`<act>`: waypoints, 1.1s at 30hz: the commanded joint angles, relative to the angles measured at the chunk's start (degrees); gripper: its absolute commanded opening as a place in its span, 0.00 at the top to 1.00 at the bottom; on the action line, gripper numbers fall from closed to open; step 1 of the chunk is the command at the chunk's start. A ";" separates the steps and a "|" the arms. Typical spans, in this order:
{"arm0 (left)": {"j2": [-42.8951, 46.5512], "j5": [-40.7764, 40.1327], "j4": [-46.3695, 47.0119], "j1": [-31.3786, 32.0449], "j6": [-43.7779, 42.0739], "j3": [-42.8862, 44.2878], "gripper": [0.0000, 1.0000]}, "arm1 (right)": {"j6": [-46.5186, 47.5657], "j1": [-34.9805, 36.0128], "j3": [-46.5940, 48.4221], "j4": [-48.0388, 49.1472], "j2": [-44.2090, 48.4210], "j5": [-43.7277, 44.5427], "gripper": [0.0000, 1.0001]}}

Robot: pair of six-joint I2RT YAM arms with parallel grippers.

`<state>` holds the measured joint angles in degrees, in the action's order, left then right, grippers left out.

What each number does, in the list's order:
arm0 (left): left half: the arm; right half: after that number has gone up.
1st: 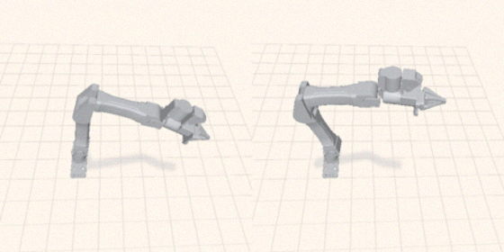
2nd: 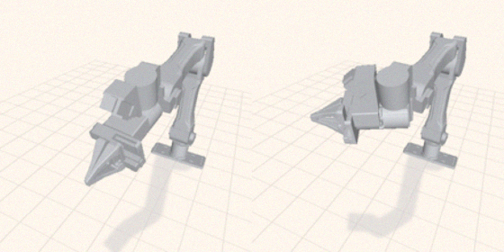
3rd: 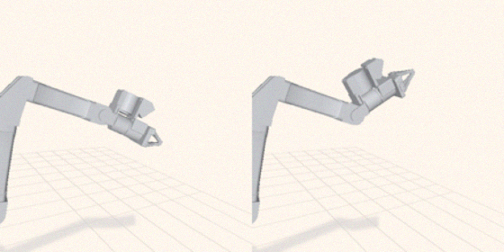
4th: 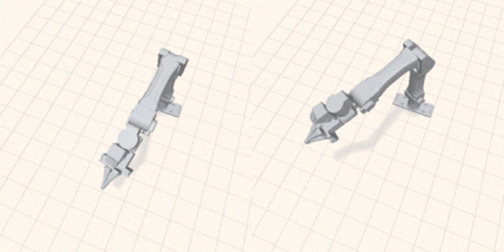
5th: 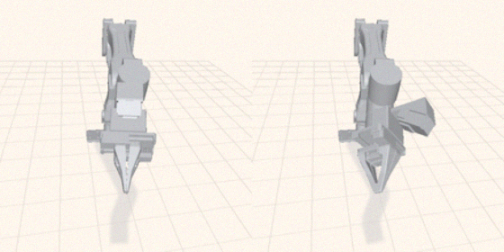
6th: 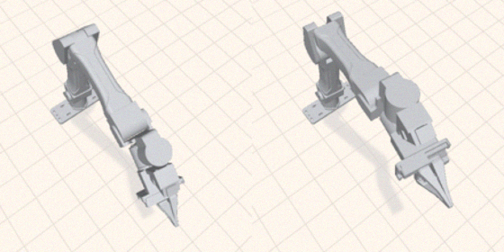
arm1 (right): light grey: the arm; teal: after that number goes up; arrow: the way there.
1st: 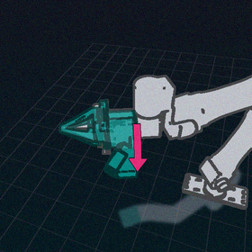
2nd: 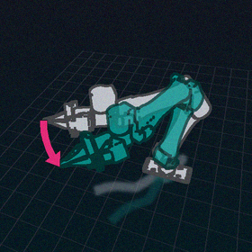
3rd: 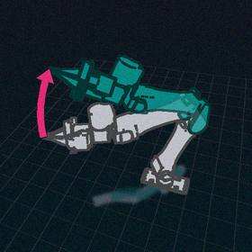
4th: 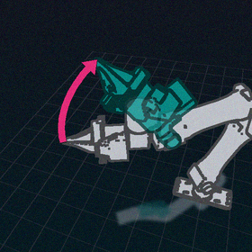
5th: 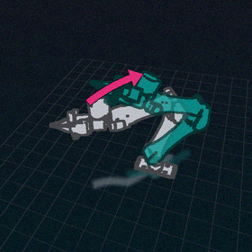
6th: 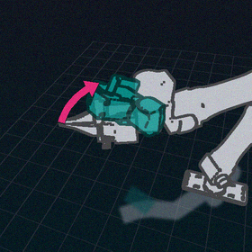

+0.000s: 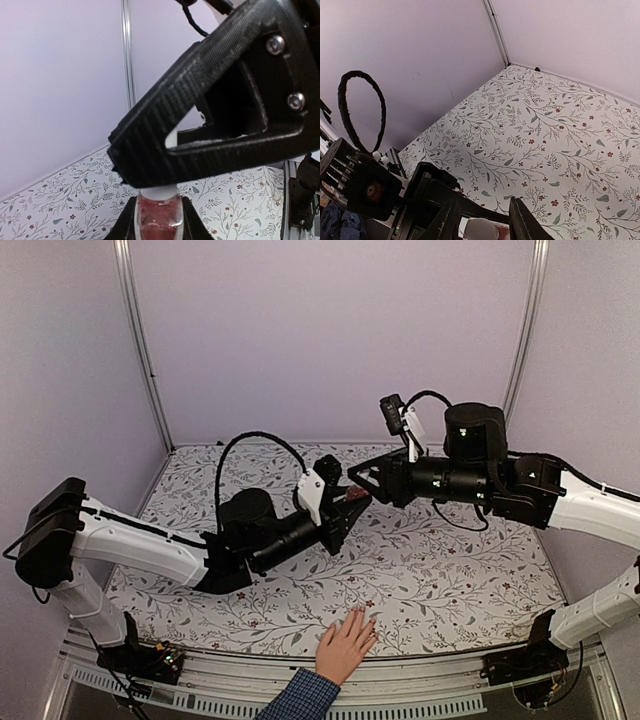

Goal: Paint the nails
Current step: Unscrew the nail polish bottle.

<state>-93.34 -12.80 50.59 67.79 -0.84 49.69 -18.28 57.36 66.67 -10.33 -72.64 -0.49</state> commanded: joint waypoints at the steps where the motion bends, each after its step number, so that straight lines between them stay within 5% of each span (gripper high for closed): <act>1: -0.47 -1.35 0.20 0.68 -0.92 1.40 1.00 | -1.23 -0.07 -0.89 -0.39 -0.80 1.44 0.67; 11: 0.06 -0.41 0.91 0.68 -0.99 0.87 1.00 | 0.47 -0.10 -1.03 1.32 -0.97 -3.08 1.00; 17: 1.30 5.61 1.02 0.49 -0.33 0.49 1.00 | 4.70 -0.07 -1.49 3.33 -0.64 -8.43 1.00; 33: 5.50 48.23 8.43 -3.05 7.67 -2.69 1.00 | 19.24 -0.12 -1.56 2.32 2.72 -23.38 1.00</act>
<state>-89.36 16.64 55.42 63.37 4.75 46.00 -4.45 57.01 65.91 -9.85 -69.54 -18.46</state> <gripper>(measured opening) 0.225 0.137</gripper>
